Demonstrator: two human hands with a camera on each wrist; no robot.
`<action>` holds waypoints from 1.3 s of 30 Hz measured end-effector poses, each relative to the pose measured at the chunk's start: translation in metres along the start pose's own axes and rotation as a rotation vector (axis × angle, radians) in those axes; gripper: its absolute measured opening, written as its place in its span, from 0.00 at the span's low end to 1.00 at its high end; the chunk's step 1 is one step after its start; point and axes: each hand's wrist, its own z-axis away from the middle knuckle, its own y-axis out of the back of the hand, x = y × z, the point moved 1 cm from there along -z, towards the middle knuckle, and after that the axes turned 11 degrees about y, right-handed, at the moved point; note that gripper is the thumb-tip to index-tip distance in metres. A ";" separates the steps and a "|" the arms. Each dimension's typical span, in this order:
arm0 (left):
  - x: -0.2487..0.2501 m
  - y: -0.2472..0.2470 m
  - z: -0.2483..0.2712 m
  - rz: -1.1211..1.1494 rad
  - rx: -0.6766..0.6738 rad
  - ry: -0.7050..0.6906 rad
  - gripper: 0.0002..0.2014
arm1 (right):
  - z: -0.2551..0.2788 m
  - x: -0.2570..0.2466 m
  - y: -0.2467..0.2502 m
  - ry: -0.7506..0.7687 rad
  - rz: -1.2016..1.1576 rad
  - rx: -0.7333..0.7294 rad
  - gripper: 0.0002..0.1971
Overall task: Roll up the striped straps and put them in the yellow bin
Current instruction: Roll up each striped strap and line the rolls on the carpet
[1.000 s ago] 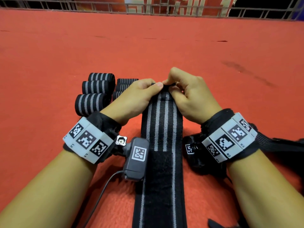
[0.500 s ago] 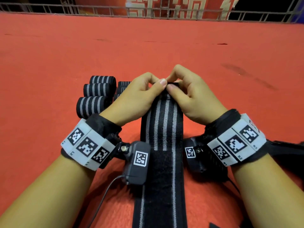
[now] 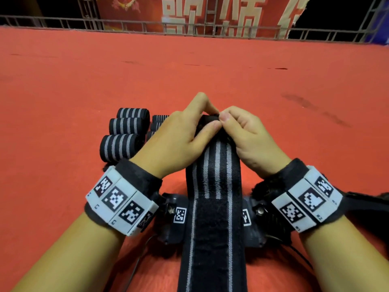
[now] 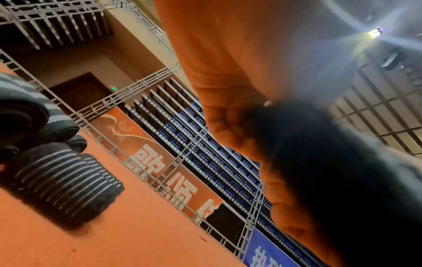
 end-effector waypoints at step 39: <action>0.006 0.000 0.002 0.246 -0.205 0.173 0.16 | 0.011 -0.008 0.024 0.182 0.192 -0.137 0.11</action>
